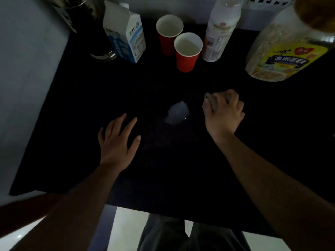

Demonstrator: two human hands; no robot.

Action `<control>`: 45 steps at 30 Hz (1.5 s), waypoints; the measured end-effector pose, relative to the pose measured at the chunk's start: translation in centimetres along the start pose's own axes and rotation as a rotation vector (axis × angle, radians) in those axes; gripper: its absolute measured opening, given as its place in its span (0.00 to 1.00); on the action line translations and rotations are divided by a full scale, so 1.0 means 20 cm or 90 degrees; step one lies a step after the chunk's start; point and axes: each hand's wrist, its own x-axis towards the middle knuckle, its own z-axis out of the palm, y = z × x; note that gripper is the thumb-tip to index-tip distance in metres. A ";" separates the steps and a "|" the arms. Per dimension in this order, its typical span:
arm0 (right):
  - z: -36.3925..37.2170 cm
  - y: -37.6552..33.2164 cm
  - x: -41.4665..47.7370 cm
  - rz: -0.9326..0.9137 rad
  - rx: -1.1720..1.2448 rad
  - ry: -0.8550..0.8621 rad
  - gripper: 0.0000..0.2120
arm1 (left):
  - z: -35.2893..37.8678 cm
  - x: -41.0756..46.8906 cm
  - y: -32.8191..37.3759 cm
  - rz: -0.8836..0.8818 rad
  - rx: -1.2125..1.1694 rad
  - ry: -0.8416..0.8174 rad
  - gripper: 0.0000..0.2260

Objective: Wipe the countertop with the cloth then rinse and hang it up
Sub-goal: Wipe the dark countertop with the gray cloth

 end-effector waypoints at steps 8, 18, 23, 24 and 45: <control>0.08 -0.18 -0.26 -0.129 0.009 -0.066 0.16 | 0.03 0.01 -0.05 0.013 -0.011 0.018 0.24; 0.14 -0.35 -0.01 0.053 -0.010 -0.019 0.17 | 0.02 0.00 -0.04 0.007 -0.019 -0.009 0.25; 0.11 -0.34 -0.37 -0.176 -0.007 -0.111 0.16 | 0.01 0.00 -0.03 0.011 -0.024 -0.012 0.25; 0.08 -0.28 -0.43 -0.178 -0.015 -0.095 0.16 | 0.01 0.00 -0.03 0.014 -0.026 -0.011 0.25; 0.05 -0.20 -0.33 -0.107 -0.047 -0.103 0.16 | -0.06 -0.06 -0.15 0.083 -0.097 -0.044 0.25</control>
